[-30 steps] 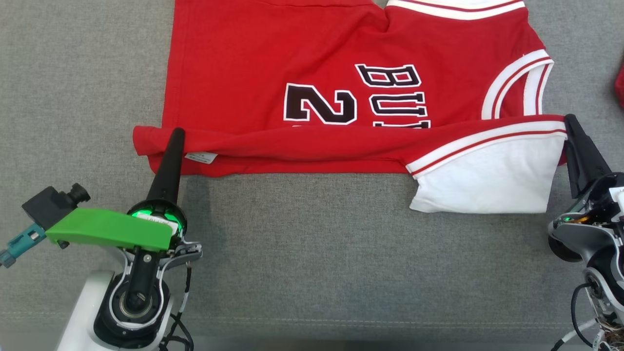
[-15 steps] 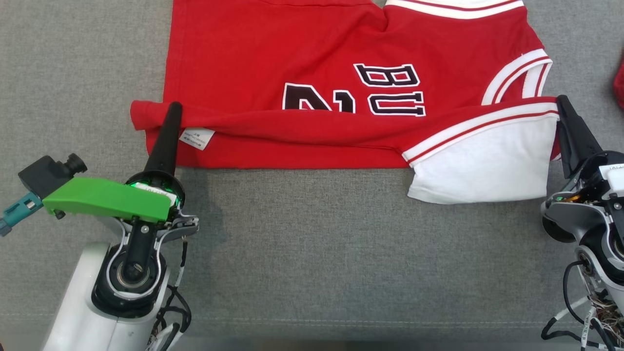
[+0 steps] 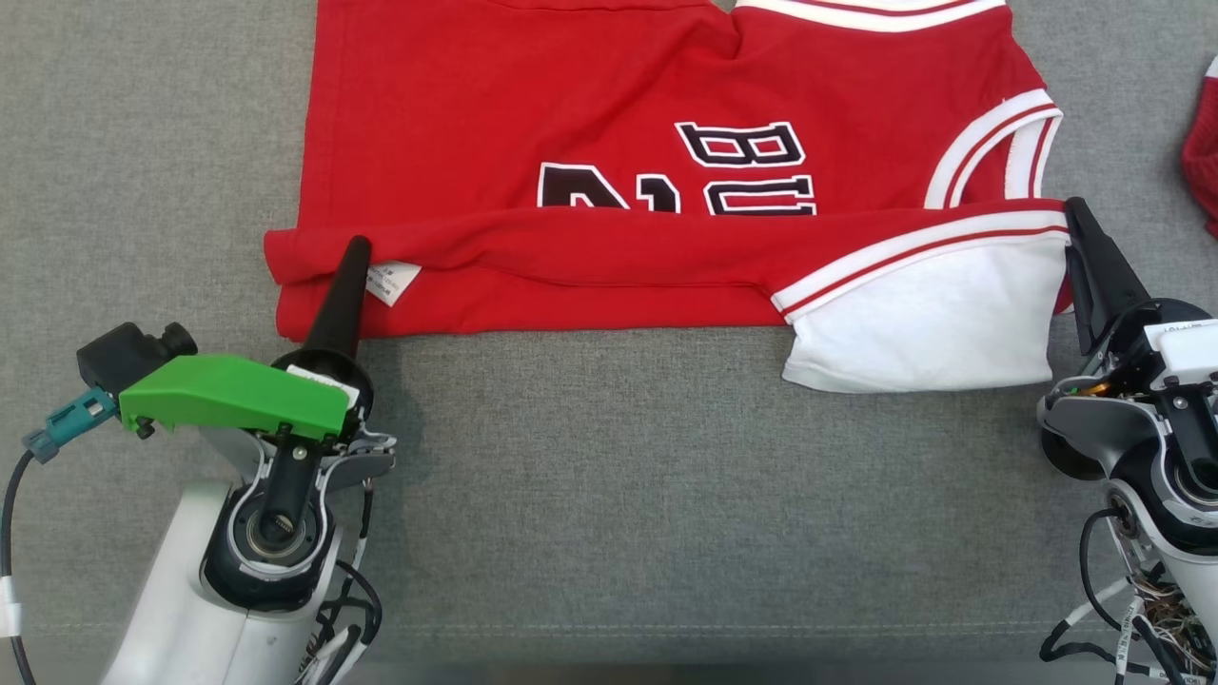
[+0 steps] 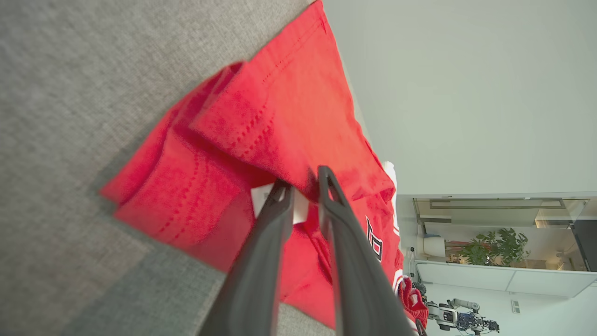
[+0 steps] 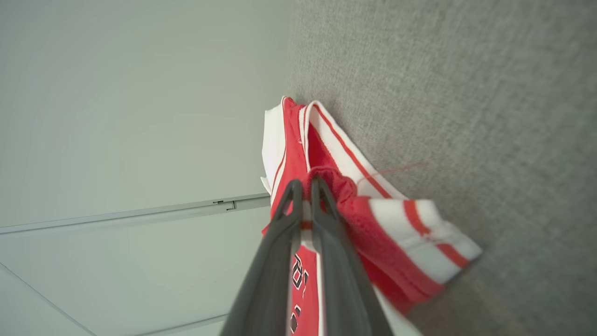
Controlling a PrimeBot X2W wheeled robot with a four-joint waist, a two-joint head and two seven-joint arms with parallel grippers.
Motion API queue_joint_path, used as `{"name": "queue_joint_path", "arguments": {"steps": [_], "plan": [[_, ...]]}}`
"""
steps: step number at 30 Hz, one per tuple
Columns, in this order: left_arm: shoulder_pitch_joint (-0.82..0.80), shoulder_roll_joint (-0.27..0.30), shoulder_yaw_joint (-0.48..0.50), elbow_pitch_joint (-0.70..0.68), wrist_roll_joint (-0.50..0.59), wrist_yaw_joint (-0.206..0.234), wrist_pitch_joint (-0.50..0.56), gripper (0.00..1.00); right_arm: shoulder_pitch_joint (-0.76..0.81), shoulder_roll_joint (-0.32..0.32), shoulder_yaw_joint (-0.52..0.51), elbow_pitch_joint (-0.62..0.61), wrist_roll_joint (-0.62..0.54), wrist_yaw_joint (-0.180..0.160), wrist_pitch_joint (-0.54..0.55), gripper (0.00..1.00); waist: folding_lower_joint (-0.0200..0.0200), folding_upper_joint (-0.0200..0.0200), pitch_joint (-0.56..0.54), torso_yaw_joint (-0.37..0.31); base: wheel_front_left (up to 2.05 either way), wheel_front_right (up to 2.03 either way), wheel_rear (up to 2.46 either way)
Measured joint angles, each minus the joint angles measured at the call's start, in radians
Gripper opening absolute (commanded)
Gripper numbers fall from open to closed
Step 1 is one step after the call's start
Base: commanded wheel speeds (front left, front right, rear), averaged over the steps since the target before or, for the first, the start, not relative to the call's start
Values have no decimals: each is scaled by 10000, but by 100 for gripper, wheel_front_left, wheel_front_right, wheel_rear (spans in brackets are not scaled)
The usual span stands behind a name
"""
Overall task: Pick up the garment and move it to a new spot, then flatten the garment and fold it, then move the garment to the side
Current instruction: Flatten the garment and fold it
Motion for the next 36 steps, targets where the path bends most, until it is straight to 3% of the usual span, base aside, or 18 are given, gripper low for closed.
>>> {"name": "queue_joint_path", "arguments": {"steps": [1, 2, 12, 14, 16, 17, 18, 26, 30, 36], "plan": [[-23, -23, -4, 67, 0, 0, 4, 86, 0, 2, 8, 19, 0, 0, -4, 0, 0, 0, 8, -10, 0, 0, 0], [-47, -40, 4, 136, 0, 0, 4, 100, -5, 8, 17, 33, 0, 0, -6, 0, 0, 0, 14, -19, 0, 0, 0], [-327, -86, 290, 673, 48, 0, -21, 100, -147, 81, 100, 466, -4, 0, -125, 2, 0, 0, -113, -106, 0, 0, 0], [-325, -82, 343, 732, 48, 0, -23, 100, -143, 73, 98, 531, -31, 0, -180, 31, 0, 0, -181, -126, 0, 0, 0], [-309, -84, 355, 754, 48, 0, -23, 100, -139, 4, 98, 539, -188, 0, -213, 48, 0, 0, -260, -143, 0, 0, 0], [-296, -90, 366, 752, 48, 0, -29, 100, -134, -94, 113, 537, -359, 0, -253, 67, 0, 0, -302, -150, 0, 0, 0], [-272, -96, 382, 738, 46, 0, -56, 100, -129, -255, 134, 537, -658, 0, -313, 100, 0, 0, -347, -155, 0, 0, 0], [360, -207, 443, 297, -44, 0, -198, 100, 75, -1181, 529, 316, -2575, 10, -537, 100, 0, 0, -797, -206, 0, 0, 0], [757, -270, 393, 10, -42, 0, -313, 100, 652, -1726, 1243, 6, -3661, 10, -560, 100, 0, 0, -1054, -199, 0, 0, 0], [1664, -274, 426, -368, -40, 0, -460, 100, 1651, -1536, 1814, -173, -3900, 10, -560, 100, 0, 0, -1392, -244, 0, 0, 0]]}}
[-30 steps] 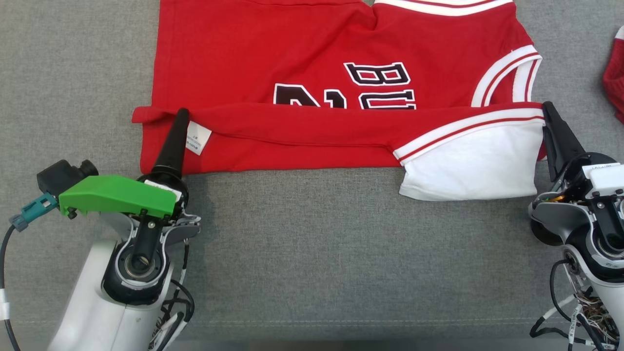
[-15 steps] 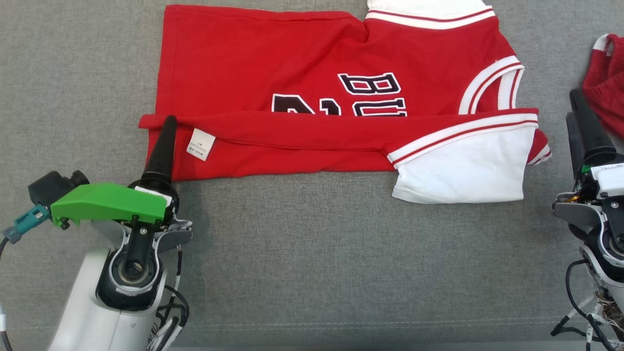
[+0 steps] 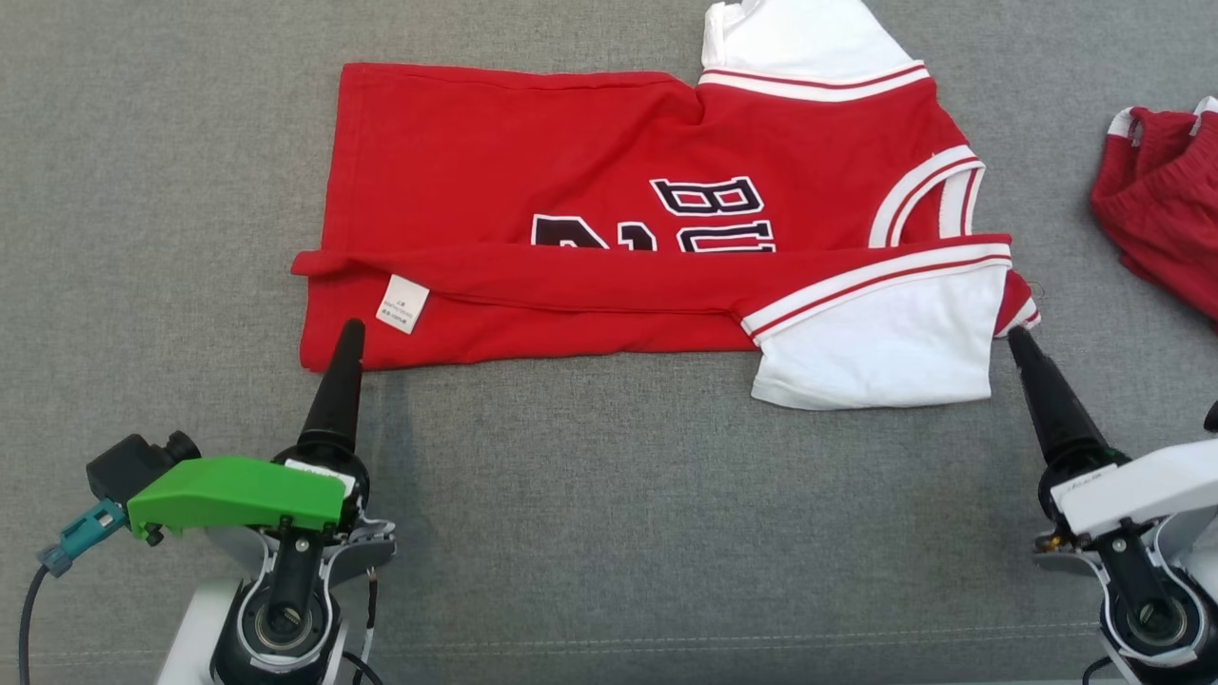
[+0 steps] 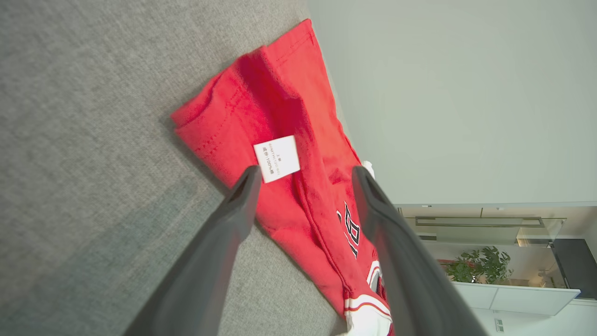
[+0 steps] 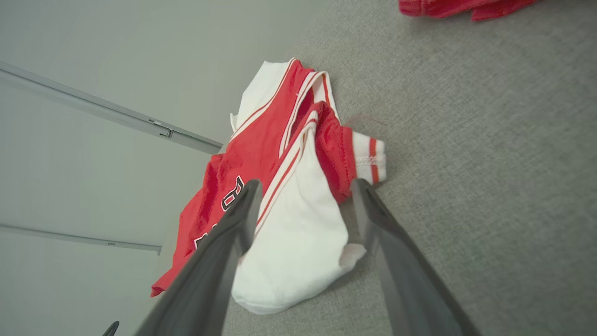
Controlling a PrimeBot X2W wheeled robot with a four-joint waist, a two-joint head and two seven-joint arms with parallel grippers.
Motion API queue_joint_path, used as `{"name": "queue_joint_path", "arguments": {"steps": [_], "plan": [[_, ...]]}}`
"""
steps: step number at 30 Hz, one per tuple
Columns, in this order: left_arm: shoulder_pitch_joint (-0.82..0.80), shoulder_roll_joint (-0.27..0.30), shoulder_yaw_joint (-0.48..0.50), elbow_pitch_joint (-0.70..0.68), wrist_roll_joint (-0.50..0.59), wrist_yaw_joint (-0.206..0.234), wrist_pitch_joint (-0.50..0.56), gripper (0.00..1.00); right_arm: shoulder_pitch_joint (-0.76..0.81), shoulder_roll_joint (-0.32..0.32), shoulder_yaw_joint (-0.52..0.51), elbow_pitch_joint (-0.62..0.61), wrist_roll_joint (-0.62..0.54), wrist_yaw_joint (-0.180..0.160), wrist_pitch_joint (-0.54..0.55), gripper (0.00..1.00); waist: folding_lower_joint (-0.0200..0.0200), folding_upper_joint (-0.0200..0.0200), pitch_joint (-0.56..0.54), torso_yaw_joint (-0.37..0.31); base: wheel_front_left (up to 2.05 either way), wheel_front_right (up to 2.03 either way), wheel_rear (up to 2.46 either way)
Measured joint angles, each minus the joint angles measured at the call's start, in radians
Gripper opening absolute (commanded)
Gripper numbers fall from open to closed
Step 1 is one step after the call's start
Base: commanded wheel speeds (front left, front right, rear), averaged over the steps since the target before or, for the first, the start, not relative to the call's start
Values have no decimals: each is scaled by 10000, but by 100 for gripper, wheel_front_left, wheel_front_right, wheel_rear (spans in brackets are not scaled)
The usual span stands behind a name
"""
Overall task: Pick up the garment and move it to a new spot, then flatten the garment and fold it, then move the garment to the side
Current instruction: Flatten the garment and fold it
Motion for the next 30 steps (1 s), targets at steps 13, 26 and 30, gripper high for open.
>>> {"name": "queue_joint_path", "arguments": {"steps": [13, 26, 30], "plan": [[350, -46, -299, -479, 17, 0, 0, 100, 485, 454, 355, 483, -84, 0, -17, 100, 0, 0, -190, 38, 0, 0, 0], [755, -71, -257, -849, 92, 0, -90, 100, 375, 1005, 514, 802, 119, 90, -15, 65, 0, 0, -276, 456, 0, 0, 0], [927, -69, -169, -928, 132, 0, -90, 100, 239, 1197, 433, 878, 324, 167, -17, 4, 0, 0, -283, 478, 0, 0, 0]]}}
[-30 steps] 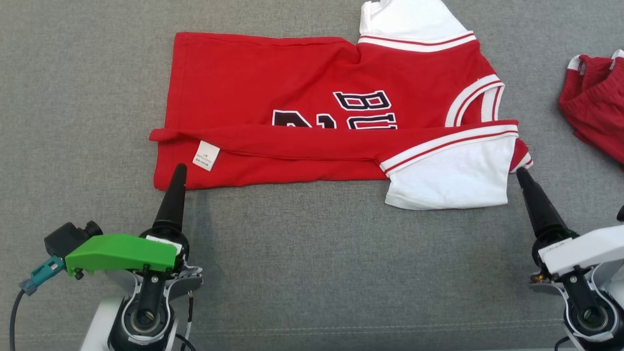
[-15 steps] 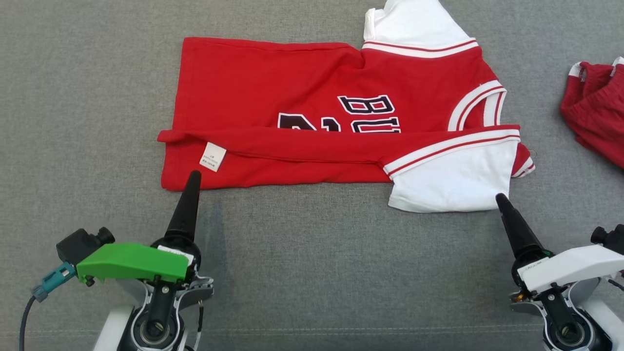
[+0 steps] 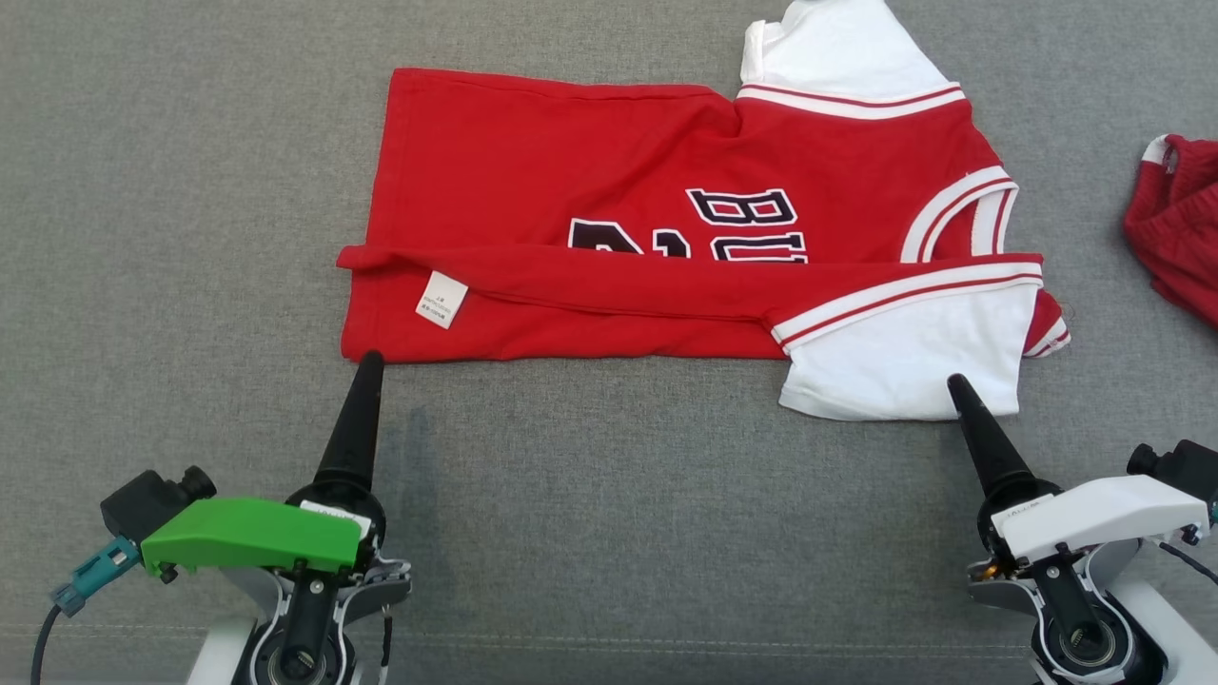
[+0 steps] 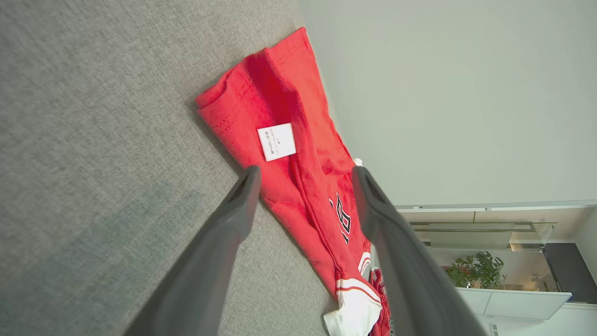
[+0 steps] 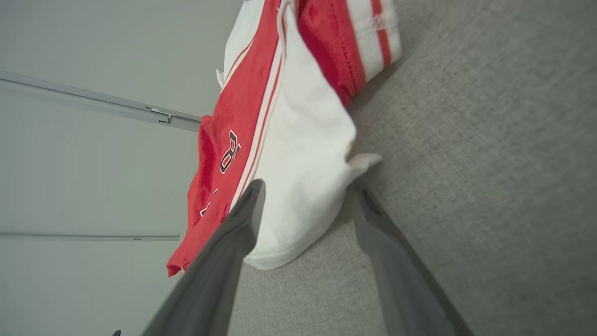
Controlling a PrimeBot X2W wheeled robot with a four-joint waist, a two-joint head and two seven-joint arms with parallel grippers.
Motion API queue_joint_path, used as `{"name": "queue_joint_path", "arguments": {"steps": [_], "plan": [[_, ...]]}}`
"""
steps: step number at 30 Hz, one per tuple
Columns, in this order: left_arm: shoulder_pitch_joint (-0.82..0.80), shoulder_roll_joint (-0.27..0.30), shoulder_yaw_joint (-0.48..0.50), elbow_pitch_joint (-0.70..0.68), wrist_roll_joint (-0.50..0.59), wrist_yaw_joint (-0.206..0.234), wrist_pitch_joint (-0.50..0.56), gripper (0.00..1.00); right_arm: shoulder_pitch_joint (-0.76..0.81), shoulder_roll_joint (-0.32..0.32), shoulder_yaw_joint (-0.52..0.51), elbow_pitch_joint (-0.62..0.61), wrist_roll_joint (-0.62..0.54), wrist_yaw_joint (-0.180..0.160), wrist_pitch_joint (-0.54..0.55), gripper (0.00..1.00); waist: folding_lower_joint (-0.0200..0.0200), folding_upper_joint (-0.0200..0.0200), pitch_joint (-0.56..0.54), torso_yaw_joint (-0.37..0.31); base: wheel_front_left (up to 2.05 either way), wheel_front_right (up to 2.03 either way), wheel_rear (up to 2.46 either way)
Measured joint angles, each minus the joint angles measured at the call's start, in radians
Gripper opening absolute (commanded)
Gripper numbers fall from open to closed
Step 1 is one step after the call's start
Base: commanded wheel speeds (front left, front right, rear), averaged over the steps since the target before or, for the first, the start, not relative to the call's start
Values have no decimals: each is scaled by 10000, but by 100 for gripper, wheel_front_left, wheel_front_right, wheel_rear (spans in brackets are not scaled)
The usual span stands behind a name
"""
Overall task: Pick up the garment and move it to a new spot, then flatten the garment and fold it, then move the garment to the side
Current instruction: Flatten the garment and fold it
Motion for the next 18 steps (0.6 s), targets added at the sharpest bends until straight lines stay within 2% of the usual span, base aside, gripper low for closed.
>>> {"name": "queue_joint_path", "arguments": {"steps": [1, 7, 13, 18], "plan": [[10, 0, 4, -6, 8, 0, 0, 100, -4, 61, -21, 6, 107, 31, 2, 0, 0, 0, 0, 3, 0, 0, 0], [29, -2, 65, -105, 31, 0, 0, 100, -64, 495, -222, -90, 604, 326, 0, 0, 0, 0, 6, 2, 0, 0, 0], [157, -6, 182, -324, 35, 0, -75, 100, -651, 1066, -773, -792, 1549, 719, -46, 0, 0, 0, 76, -72, 0, 0, 0], [172, -21, 71, -428, 105, 0, -33, 100, -1522, 1170, -1313, -1007, 1835, 721, -71, 0, 0, 0, 248, -102, 0, 0, 0]]}}
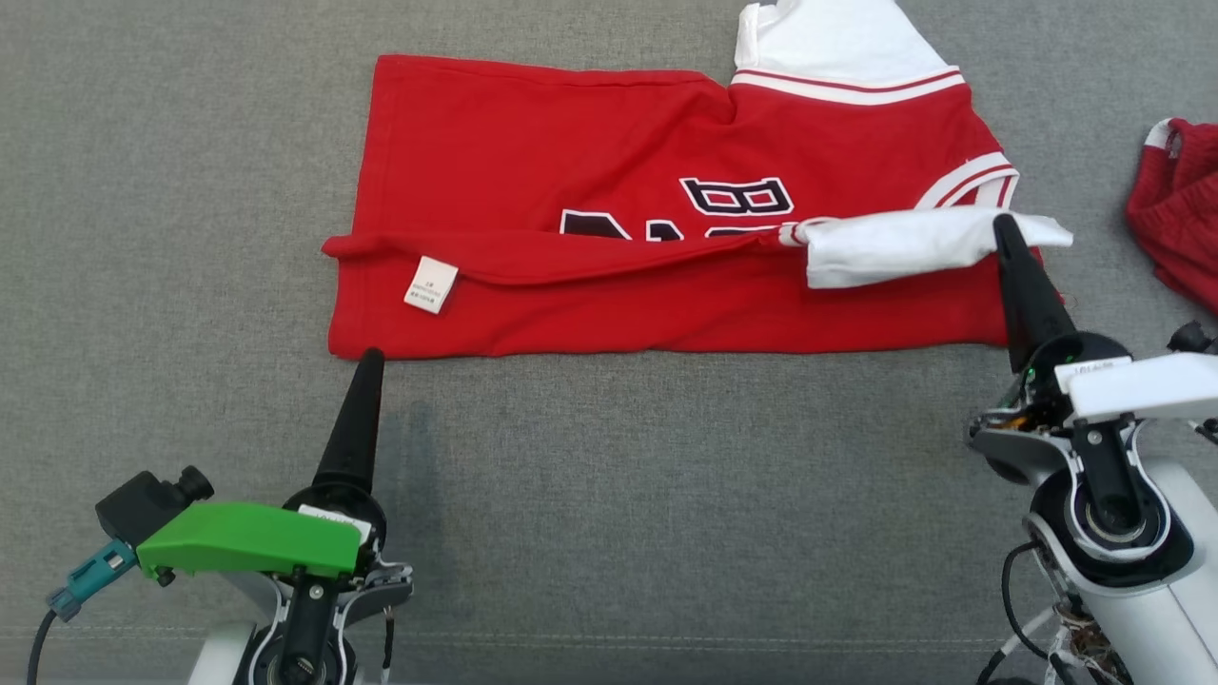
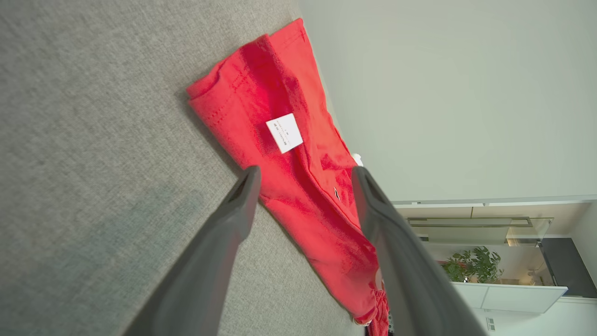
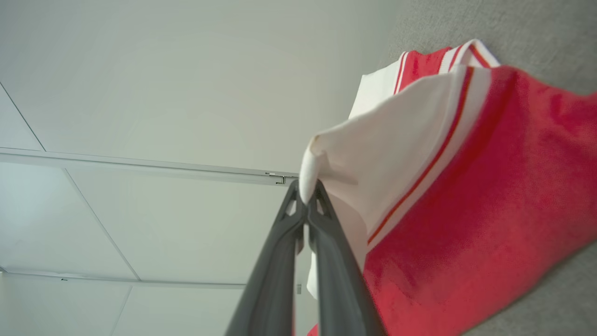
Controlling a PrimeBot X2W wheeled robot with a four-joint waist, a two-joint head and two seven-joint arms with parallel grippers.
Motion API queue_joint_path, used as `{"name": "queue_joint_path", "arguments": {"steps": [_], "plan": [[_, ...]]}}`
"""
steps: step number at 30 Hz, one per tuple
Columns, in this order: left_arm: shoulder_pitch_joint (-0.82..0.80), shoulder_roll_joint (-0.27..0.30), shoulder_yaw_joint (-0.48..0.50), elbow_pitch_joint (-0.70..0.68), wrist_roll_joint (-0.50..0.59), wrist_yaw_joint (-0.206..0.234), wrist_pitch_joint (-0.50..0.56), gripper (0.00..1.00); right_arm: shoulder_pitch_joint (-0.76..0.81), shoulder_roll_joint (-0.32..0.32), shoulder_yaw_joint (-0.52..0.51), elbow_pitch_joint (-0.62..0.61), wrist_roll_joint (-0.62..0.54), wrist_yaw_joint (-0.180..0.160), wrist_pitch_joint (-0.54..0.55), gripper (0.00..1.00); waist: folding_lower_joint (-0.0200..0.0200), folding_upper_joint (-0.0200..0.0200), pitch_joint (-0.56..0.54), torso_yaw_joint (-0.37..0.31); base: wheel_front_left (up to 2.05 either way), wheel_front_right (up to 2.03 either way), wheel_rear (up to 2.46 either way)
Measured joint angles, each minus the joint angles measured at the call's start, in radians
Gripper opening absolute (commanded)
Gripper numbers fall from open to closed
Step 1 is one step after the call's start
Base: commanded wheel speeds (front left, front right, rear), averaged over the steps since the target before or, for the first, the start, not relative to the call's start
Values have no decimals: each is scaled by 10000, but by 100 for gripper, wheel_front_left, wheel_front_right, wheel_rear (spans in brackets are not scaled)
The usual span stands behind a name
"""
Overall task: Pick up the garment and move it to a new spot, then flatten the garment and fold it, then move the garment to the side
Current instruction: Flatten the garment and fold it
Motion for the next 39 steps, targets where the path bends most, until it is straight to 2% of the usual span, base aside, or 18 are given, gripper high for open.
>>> {"name": "queue_joint_path", "arguments": {"steps": [9, 14, 20, 39], "plan": [[-28, -136, -263, -221, 105, 0, 199, 100, -1333, -359, -370, 736, 42, -554, 15, 0, 0, 0, 388, 304, 0, 0, 0], [-44, -192, -267, -213, 105, 0, 236, 100, -1427, -408, -201, 978, -46, -558, 192, 0, 0, 0, 540, 554, 0, 0, 0], [-58, -221, 44, -109, 105, 0, 121, 100, -1374, -316, 546, 1394, -151, -564, 562, 0, 0, 0, 600, 774, 0, 0, 0], [-35, -236, 35, -113, 295, 0, 169, 100, -761, -533, 512, 1716, -201, -642, 721, 0, 0, 0, 172, 55, 0, 0, 0]]}}
